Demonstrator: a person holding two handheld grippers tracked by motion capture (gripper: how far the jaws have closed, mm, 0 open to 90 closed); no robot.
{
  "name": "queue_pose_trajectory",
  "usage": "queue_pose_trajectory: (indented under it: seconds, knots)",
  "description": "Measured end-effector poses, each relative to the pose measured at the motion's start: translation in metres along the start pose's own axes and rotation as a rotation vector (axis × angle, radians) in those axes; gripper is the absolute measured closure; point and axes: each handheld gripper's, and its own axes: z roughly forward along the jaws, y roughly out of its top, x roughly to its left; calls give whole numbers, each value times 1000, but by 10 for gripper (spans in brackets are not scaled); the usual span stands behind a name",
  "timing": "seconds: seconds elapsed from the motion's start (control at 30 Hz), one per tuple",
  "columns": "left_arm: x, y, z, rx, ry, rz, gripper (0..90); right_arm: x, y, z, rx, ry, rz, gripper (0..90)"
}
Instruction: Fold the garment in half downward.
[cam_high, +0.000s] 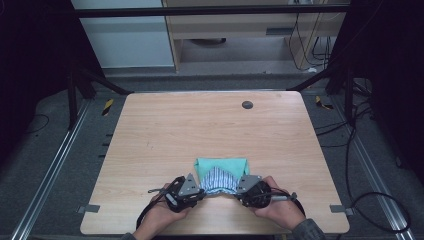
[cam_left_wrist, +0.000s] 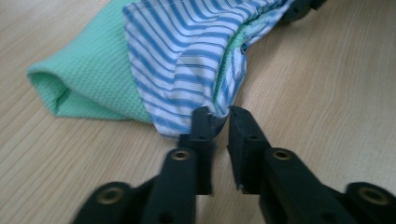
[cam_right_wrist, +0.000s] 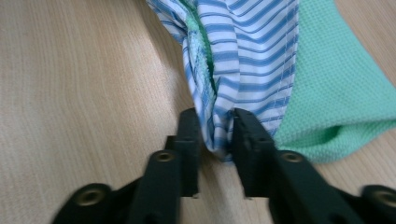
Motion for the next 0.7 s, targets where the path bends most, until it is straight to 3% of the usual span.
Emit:
queue_pose_trajectory:
  seconds: [0.07,0.17,0.33,0.53,0.6,0.7]
  knots:
    - [2,-3,-9,-13,5,-37,638,-1,-4,-4,0,-12,28,531]
    - [6,-6,-18,-21,34,-55,532,-3,-12,-12,-3,-31,68,401]
    - [23,-14,-24,-9,81,-92,380,-9,-24,-24,-17,-82,106,263]
    - [45,-25,-25,23,144,-169,226,-24,-35,-28,-19,-120,194,187]
    - [51,-28,-26,25,155,-187,188,-32,-40,-28,-11,-134,241,155]
    - [59,-34,-28,45,168,-204,171,-38,-45,-28,-8,-146,271,141]
